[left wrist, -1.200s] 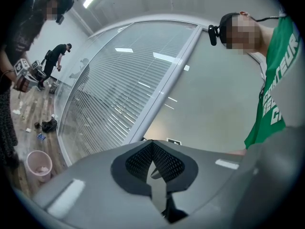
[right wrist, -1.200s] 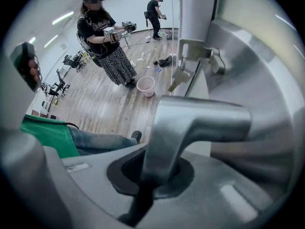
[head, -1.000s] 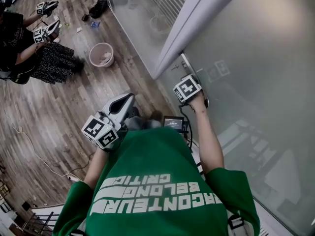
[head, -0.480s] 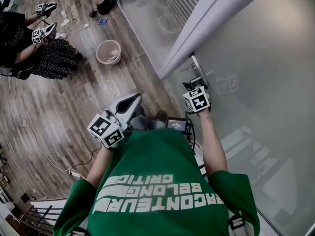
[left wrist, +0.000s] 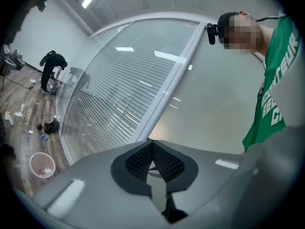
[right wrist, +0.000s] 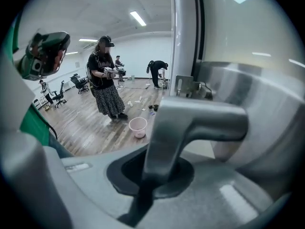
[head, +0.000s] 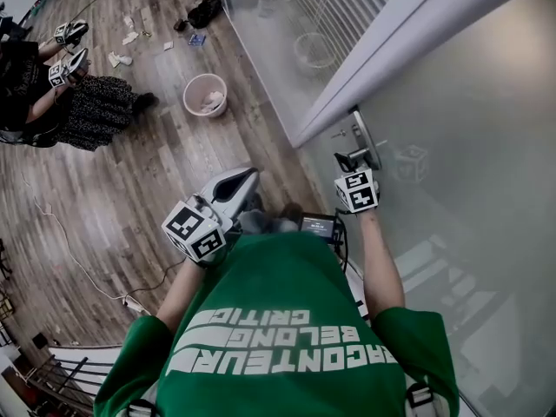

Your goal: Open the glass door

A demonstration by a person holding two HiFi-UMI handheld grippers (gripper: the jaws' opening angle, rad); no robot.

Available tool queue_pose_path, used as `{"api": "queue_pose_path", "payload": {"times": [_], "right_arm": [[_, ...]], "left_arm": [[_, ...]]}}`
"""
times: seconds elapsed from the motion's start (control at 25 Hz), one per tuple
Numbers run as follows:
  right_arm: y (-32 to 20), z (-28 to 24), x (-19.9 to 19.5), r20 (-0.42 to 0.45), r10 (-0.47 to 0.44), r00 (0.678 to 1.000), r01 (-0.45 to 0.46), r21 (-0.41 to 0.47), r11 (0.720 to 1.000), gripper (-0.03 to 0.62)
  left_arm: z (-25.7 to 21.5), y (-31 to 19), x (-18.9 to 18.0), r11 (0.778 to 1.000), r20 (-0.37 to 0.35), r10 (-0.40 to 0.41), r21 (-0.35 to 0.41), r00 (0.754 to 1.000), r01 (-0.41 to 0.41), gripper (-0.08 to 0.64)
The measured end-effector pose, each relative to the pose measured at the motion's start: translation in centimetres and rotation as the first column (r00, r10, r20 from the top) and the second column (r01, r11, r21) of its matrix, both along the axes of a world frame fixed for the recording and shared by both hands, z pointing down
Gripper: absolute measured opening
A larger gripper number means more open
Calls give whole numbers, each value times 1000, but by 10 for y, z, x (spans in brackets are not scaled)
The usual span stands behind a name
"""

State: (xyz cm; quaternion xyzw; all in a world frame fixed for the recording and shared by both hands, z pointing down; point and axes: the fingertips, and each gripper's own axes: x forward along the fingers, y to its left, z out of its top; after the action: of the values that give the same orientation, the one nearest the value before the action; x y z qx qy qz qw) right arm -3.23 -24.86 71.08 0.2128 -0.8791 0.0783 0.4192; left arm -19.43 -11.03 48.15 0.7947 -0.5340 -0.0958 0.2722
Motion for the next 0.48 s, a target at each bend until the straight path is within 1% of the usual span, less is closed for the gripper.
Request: {"api": "queue_pose_path", "payload": {"times": [0.12, 0.24, 0.36, 0.48], "right_arm": [[-7, 0, 4, -1, 17, 1000, -17, 21, 1000, -8], [-17, 4, 10, 4, 18, 1000, -18, 13, 1000, -8], [-27, 6, 24, -6, 31, 1000, -31, 3, 1000, -8], [-38, 8, 26, -7, 51, 999, -51, 9, 999, -8]], "left_arm": [[2, 2, -1, 1000, -3, 4, 23, 1000, -3, 17], [3, 1, -1, 999, 1, 9, 34, 1000, -9, 17], [6, 1, 1, 999, -17, 25, 36, 1000, -25, 17], [6, 5, -8, 998, -16, 41, 49, 999, -40, 17]]}}
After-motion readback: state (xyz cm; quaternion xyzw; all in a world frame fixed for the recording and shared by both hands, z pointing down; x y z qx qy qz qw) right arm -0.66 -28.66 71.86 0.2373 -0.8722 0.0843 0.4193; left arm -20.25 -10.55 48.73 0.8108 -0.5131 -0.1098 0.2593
